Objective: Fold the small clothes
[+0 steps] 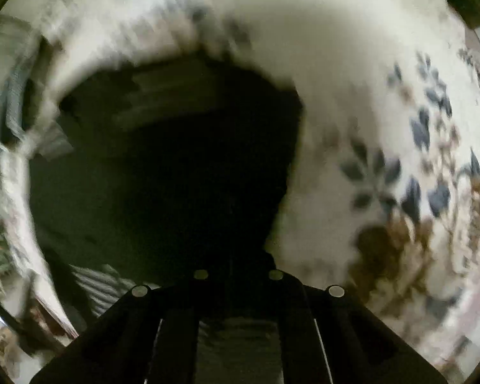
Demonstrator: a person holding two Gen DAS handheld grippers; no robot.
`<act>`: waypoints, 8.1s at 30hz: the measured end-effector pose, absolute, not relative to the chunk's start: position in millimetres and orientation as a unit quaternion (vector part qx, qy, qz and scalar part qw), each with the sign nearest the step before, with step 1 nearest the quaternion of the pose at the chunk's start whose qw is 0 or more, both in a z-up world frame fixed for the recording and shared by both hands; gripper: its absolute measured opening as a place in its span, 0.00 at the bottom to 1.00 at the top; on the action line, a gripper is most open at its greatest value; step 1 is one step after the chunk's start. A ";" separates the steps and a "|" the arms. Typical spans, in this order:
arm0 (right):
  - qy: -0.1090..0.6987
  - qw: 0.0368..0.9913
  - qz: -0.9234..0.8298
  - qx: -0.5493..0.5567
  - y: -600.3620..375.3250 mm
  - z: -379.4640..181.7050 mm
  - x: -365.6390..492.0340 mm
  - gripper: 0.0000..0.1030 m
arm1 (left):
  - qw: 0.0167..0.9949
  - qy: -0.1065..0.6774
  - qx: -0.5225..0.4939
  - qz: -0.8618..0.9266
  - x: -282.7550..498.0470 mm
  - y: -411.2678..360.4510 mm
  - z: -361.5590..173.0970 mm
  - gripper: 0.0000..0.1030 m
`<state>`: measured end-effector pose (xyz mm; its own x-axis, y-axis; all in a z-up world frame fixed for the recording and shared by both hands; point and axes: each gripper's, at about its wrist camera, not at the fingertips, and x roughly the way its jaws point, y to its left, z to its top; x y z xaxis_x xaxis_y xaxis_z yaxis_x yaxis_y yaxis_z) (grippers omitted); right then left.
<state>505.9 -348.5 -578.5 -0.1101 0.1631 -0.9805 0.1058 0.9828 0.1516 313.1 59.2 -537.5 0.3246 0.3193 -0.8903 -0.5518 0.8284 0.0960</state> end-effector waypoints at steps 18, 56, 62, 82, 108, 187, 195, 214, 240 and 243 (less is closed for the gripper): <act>0.756 0.652 0.033 0.047 -352.8 -596.1 437.9 0.53 | 0.780 0.571 -0.088 0.242 321.7 49.0 -552.8 0.94; 0.673 0.736 0.073 0.022 -326.3 -546.0 536.7 0.48 | 0.803 0.524 -0.115 0.261 330.0 64.6 -520.8 0.94; 0.707 0.684 0.007 0.180 -366.2 -583.4 503.0 0.68 | 0.806 0.526 -0.106 0.251 324.0 66.2 -530.3 0.94; 0.690 0.665 -0.001 0.286 -420.1 -510.4 442.5 0.53 | 0.842 0.509 -0.094 0.156 312.7 15.4 -500.7 0.94; 0.691 0.696 0.129 0.144 -446.4 -625.0 663.0 0.00 | 0.751 0.597 -0.106 0.261 214.7 -175.6 -555.9 1.00; 0.708 0.652 0.230 0.144 -266.5 -461.7 624.5 0.09 | 0.790 0.527 -0.288 0.121 129.2 -121.7 -462.2 0.04; 0.711 0.675 0.189 0.053 -54.6 -481.2 626.5 0.09 | 0.762 0.522 -0.366 0.109 113.1 23.8 -507.5 0.04; 0.748 0.626 0.216 0.049 10.3 -541.0 563.5 0.56 | 0.653 0.581 -0.463 0.149 24.1 162.8 -609.2 0.41; 0.787 0.537 0.157 0.257 -218.8 -598.0 253.8 0.59 | 0.727 0.583 -0.354 0.080 126.8 119.1 -525.2 0.63; 0.744 0.571 0.164 0.305 -235.2 -573.2 307.1 0.59 | 0.760 0.530 -0.374 0.039 198.8 127.4 -505.1 0.63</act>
